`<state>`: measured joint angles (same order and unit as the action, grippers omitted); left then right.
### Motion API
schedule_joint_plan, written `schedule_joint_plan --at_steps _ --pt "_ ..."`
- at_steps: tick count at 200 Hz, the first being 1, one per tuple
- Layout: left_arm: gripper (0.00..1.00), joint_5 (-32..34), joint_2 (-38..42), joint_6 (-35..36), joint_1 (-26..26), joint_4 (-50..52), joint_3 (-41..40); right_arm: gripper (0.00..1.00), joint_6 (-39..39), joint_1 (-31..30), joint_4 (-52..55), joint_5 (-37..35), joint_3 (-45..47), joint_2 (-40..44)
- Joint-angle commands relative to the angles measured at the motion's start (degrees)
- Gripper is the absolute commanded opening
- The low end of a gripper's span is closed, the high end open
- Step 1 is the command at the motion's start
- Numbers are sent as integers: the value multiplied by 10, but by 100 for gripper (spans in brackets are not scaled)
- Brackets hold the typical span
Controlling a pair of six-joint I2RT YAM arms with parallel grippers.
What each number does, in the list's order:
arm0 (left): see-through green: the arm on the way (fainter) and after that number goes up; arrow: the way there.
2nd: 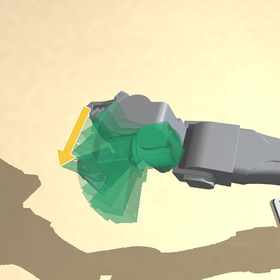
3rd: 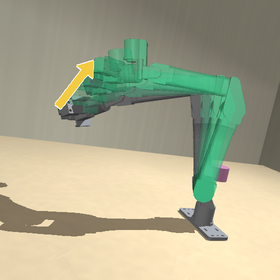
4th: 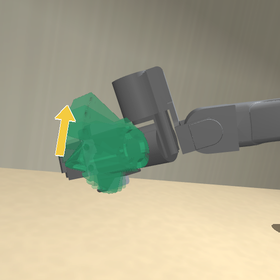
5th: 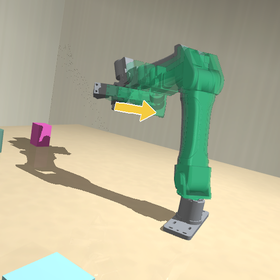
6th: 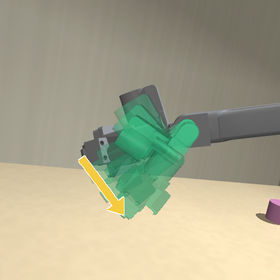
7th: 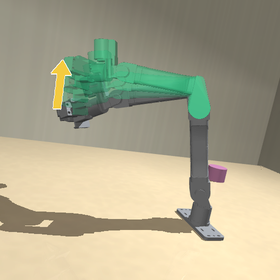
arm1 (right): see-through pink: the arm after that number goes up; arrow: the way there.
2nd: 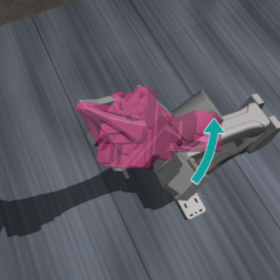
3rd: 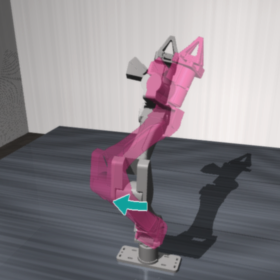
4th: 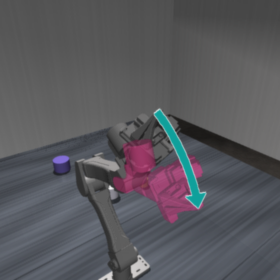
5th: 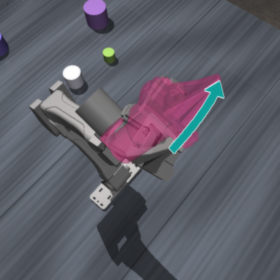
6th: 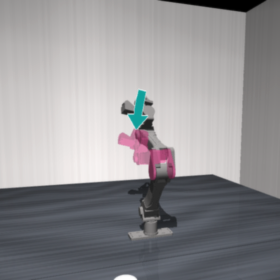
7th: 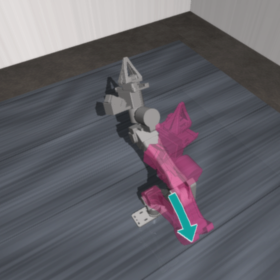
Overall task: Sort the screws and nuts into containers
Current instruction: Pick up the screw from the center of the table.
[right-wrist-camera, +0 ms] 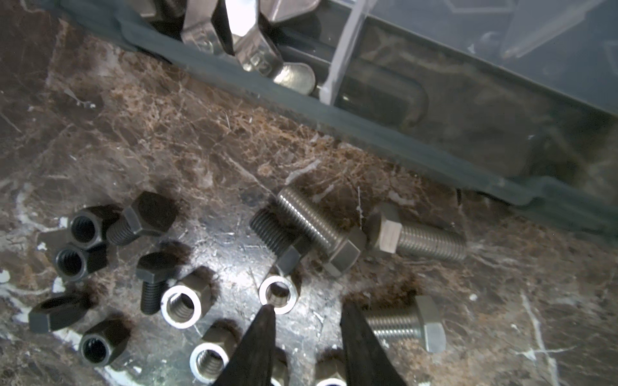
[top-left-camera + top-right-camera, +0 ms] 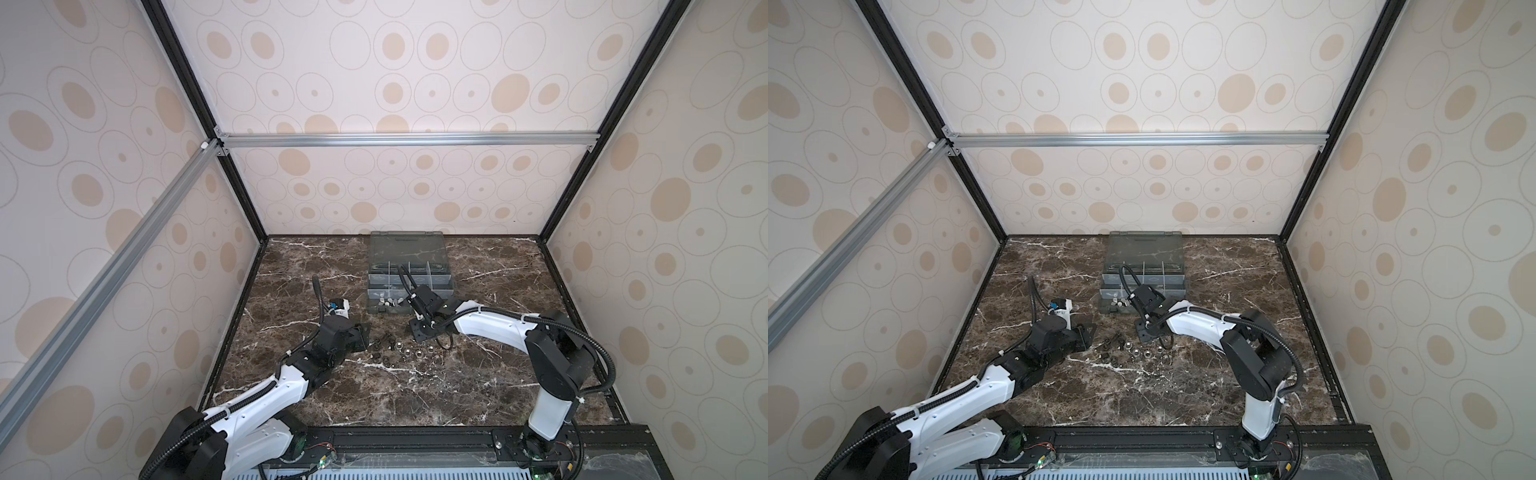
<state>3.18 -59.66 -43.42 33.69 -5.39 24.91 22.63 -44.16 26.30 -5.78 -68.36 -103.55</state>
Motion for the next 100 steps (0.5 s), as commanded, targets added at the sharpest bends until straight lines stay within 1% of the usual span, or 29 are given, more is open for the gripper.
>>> schedule_joint_plan --at_steps 1,40,100 --pt "49 14 11 -12 -4 8 -1 36 2 2 8 9 -20 -15" --pt "49 15 18 -12 -4 10 -5 34 5 2 8 10 -37 -34" --pt "49 12 27 -18 -4 7 -13 30 11 2 11 16 -53 -59"
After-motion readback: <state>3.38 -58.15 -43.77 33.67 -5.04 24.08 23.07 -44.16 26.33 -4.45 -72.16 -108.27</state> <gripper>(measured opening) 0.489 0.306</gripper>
